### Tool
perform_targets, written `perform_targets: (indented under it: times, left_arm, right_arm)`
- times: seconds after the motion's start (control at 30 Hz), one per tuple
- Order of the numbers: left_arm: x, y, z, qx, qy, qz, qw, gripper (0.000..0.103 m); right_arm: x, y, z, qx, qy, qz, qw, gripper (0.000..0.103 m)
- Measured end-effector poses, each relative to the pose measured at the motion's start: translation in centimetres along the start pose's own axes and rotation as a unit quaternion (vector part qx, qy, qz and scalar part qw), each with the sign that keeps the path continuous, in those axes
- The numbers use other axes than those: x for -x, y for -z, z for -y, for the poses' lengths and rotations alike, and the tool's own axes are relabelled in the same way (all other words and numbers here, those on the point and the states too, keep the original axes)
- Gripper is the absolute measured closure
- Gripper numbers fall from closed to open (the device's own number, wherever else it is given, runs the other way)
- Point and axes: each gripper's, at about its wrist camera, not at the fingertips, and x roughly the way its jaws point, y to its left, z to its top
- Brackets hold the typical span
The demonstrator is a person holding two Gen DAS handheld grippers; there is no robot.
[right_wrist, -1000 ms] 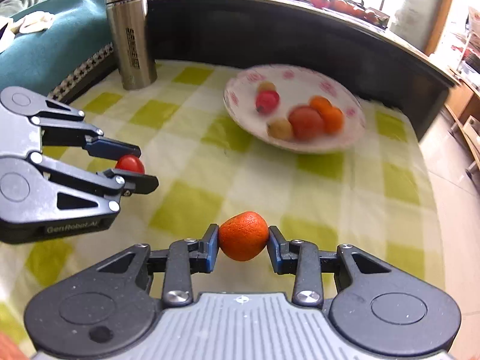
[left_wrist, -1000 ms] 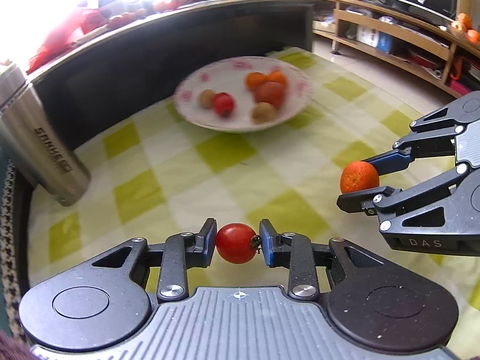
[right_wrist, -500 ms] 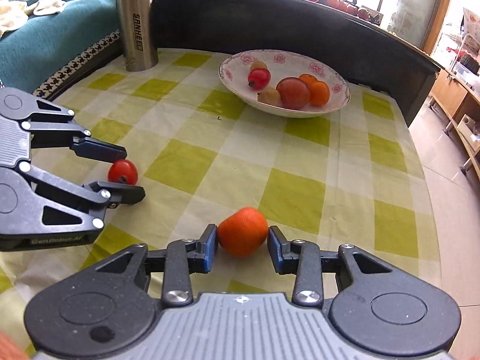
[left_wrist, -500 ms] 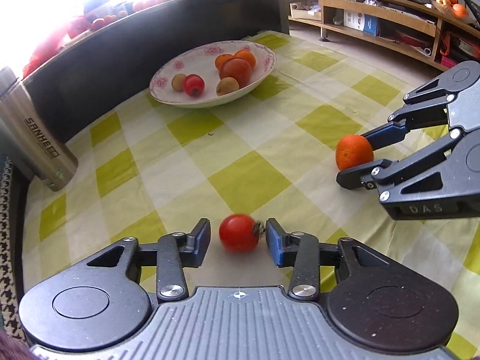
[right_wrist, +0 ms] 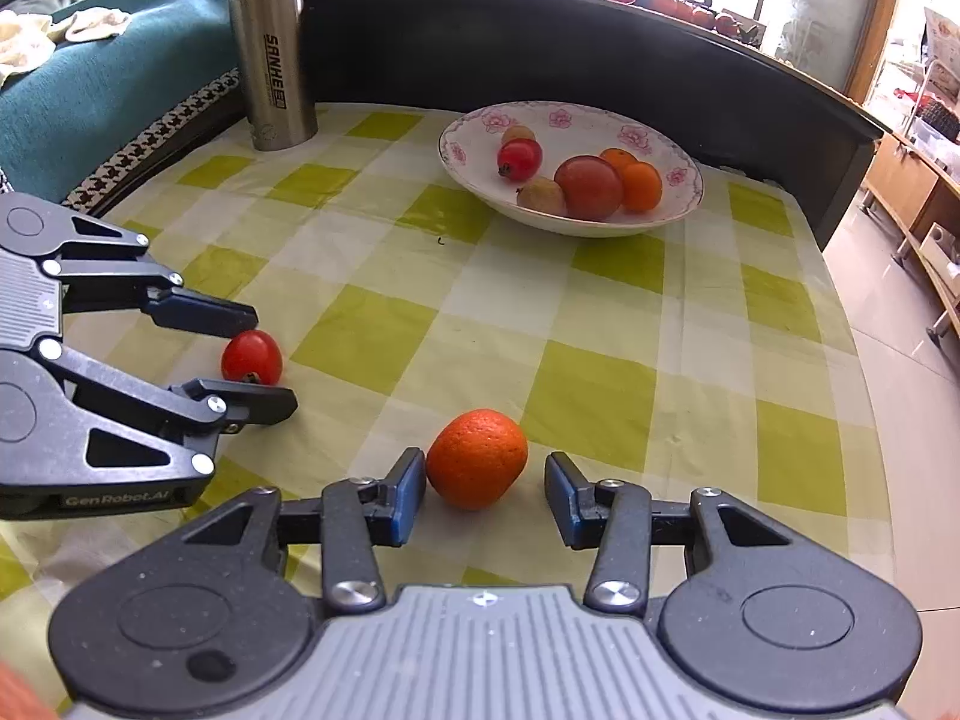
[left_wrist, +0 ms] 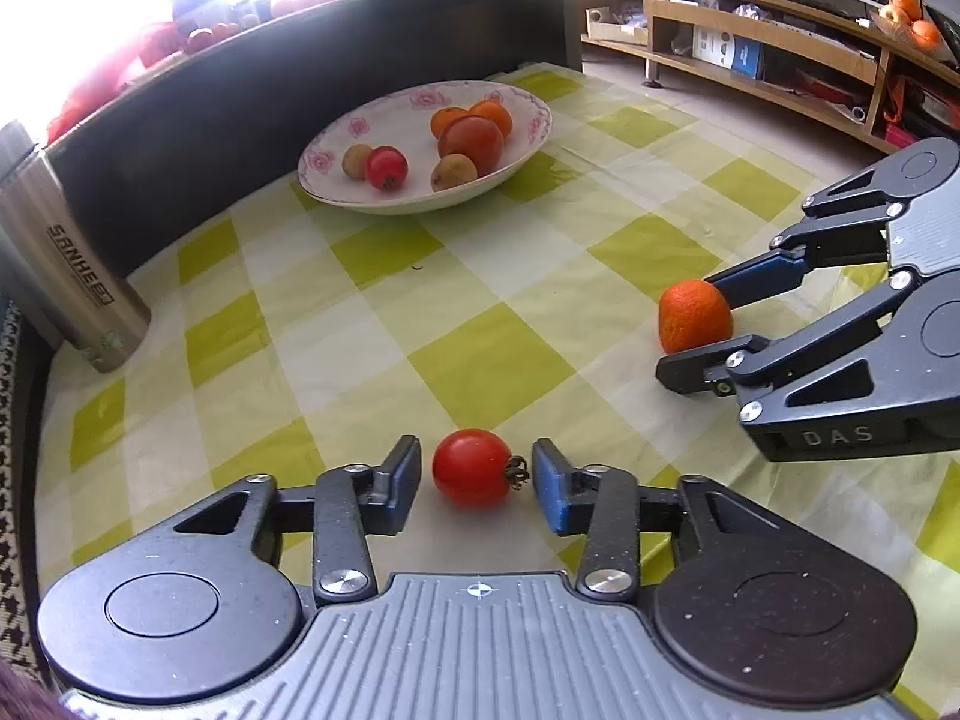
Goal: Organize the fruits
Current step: 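Lift and carry the orange and red tomato in both tools toward the bowl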
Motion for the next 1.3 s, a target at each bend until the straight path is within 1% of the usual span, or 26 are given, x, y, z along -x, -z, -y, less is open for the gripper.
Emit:
perform_targets:
  times: [0.1, 0.13, 0.17, 0.3, 0.43, 0.87, 1.3]
  left_arm:
    - [0.0, 0.0, 0.4, -0.007, -0.003, 0.0, 1.0, 0.059]
    - [0.0, 0.0, 0.4, -0.008, -0.003, -0.001, 1.0, 0.06]
    - [0.0, 0.0, 0.5, -0.008, -0.004, -0.001, 1.0, 0.061]
    - [0.0, -0.2, 0.6, -0.015, -0.007, -0.002, 0.9999, 0.062]
    - [0.2, -0.8, 0.6, -0.014, -0.015, 0.005, 0.9998, 0.063]
    - [0.6, -3.7, 0.2, -0.005, -0.028, 0.039, 0.9988, 0.063]
    - [0.4, -6.3, -1.1, 0.001, -0.048, 0.066, 0.9967, 0.063]
  right_arm:
    - [0.0, -0.1, -0.1, 0.002, -0.006, -0.002, 1.0, 0.06]
    - [0.0, 0.0, -0.2, 0.006, -0.003, -0.002, 1.0, 0.063]
    - [0.1, -0.1, -0.3, 0.01, 0.0, -0.002, 1.0, 0.063]
    - [0.1, -0.1, -0.6, 0.015, 0.011, -0.005, 1.0, 0.064]
    - [0.3, -0.4, -0.5, 0.012, 0.021, -0.001, 1.0, 0.064]
    - [1.1, -2.9, -0.4, 0.011, 0.041, 0.028, 0.999, 0.064]
    - [1.4, -5.2, 1.2, 0.0, 0.061, 0.057, 0.997, 0.064]
